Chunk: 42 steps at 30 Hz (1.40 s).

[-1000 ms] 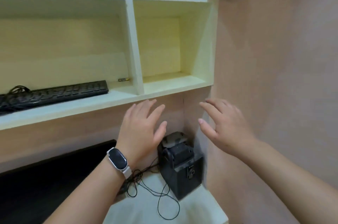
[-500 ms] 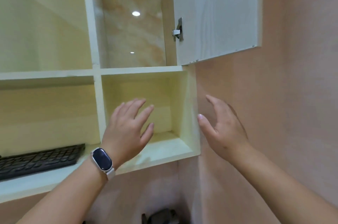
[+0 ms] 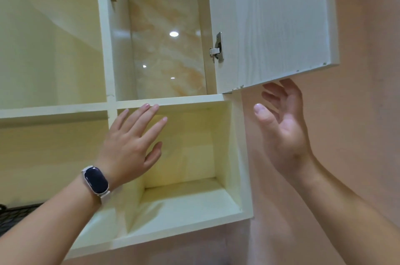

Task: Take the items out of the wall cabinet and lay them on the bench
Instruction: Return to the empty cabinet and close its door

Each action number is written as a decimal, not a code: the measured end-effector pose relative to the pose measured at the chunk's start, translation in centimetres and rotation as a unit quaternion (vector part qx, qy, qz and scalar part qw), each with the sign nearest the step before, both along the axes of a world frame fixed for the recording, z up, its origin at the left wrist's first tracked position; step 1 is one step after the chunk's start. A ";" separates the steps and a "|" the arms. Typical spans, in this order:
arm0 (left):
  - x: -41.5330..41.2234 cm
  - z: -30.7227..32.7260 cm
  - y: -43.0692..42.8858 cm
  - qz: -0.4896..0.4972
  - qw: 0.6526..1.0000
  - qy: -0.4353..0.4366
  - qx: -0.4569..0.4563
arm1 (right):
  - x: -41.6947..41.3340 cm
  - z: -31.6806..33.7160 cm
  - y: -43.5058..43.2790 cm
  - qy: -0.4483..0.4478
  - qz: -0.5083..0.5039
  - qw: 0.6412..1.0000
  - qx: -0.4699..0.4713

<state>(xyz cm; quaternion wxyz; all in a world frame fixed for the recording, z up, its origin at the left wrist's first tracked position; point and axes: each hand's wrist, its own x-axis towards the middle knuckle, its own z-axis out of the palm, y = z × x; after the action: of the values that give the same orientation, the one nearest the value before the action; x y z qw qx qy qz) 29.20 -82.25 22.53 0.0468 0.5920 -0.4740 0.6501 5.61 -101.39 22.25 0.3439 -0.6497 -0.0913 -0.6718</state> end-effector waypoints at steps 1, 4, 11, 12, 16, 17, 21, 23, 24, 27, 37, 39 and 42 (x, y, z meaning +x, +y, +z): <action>0.1 0.0 0.0 -0.001 1.000 -0.003 -0.002 | 0.3 0.1 0.2 -0.001 0.005 1.000 -0.010; 0.1 0.0 -0.1 -0.003 1.000 -0.008 -0.008 | 1.1 0.4 0.5 -0.019 0.022 0.999 -0.021; 0.1 -0.1 -0.2 -0.010 1.000 -0.011 -0.014 | 3.2 0.7 1.6 -0.046 0.006 0.995 -0.084; 0.1 -0.1 -0.2 -0.010 1.000 -0.010 -0.014 | 3.5 0.7 1.7 -0.041 -0.012 0.994 -0.099; 0.1 -0.1 -0.2 -0.018 1.000 0.003 -0.017 | 4.9 1.0 2.5 0.015 -0.120 0.980 -0.159; 0.0 -0.2 -0.2 -0.021 1.000 0.005 -0.019 | 5.3 1.0 2.8 0.031 -0.134 0.975 -0.175; 0.0 -0.2 -0.1 -0.020 1.000 0.004 -0.020 | 6.6 1.1 3.5 0.066 -0.167 0.962 -0.205; 0.0 -0.2 0.0 -0.020 1.000 0.009 -0.021 | 6.9 1.2 3.2 0.062 -0.198 0.952 -0.224; -0.1 -0.3 0.0 -0.021 1.000 0.011 -0.020 | 6.9 1.3 3.1 0.061 -0.217 0.945 -0.235; -0.1 -0.3 -0.1 -0.026 0.999 0.011 -0.019 | 7.4 1.6 2.7 0.058 -0.288 0.919 -0.264; -0.1 -0.1 -0.3 -0.026 0.999 0.009 -0.030 | 10.3 3.4 2.1 0.106 -0.499 0.782 -0.358; -0.2 -0.1 -0.2 -0.020 0.999 0.005 -0.028 | 11.0 4.0 2.5 0.154 -0.513 0.763 -0.361; 0.0 -0.1 -0.2 -0.012 1.000 0.009 -0.022 | 11.4 4.3 3.0 0.198 -0.530 0.745 -0.354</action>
<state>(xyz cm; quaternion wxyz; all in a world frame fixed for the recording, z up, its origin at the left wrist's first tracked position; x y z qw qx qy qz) 29.16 -82.41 22.47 0.0718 0.5907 -0.4660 0.6548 17.05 -98.38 26.53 -0.3119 -0.7869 0.1073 -0.5215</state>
